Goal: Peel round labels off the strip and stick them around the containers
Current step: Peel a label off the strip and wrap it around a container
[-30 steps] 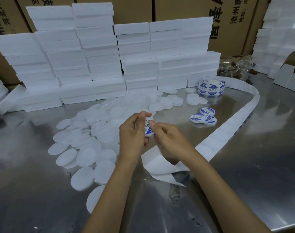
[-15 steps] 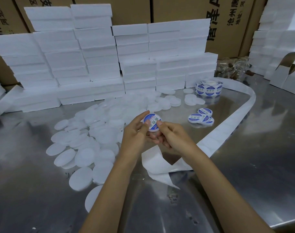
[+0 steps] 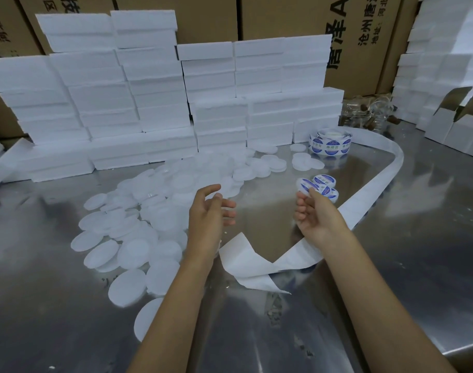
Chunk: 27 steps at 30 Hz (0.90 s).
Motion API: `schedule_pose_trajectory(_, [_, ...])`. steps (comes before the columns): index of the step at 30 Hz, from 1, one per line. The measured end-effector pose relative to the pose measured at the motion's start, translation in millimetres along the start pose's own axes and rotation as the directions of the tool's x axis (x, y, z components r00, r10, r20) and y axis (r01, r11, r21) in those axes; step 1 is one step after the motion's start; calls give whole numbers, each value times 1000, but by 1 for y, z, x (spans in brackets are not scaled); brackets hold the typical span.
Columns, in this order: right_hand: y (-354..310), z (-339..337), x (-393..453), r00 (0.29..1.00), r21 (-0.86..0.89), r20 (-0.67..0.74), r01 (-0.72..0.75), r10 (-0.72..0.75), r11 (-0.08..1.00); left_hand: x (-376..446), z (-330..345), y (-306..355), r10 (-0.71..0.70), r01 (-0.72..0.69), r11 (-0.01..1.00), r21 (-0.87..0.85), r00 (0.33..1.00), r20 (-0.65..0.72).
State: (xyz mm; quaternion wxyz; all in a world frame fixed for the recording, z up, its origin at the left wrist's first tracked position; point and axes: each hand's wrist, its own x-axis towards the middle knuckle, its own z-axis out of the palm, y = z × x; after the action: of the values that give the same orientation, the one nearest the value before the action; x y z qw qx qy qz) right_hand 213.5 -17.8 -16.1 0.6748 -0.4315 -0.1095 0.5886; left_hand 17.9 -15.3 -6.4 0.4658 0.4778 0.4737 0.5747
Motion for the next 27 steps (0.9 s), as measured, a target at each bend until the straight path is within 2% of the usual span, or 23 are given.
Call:
schedule_pose_trajectory(4, [-4,-4,5,999,73,30,-30,28,997,3,-5,-2,-7,9,999,36,999,-45])
schedule_pose_trajectory(9, [-3,-4,3,999,77,27,-41,39,996,5,-8,-2,-4,6,999,39,998,-58])
schedule_pose_trajectory(12, [0,0,-2,1000,-26,29,-1,2,1000,7,-13,0,-1,2,1000,13,995,-104])
schedule_pose_trajectory(15, [6,10,-10,996,-254,78,67,-48,965,11,-23,3,-20,13,999,-35,979,-205])
schedule_pose_trajectory(17, [14,17,-16,984,-454,151,152,-93,878,14,-31,5,-36,13,996,-85,959,-280])
schedule_pose_trajectory(20, [31,29,-22,944,-698,293,319,-150,641,19,-43,7,-65,3,986,-167,928,-367])
schedule_pose_trajectory(23, [52,46,-16,881,-796,468,456,-74,397,23,-52,9,-82,-3,980,-199,904,-419])
schedule_pose_trajectory(25, [65,59,-8,844,-818,536,525,-16,235,25,-55,8,-97,0,975,-221,899,-426])
schedule_pose_trajectory(27, [74,71,-1,814,-809,580,571,34,140,26,-56,8,-102,3,974,-226,897,-431])
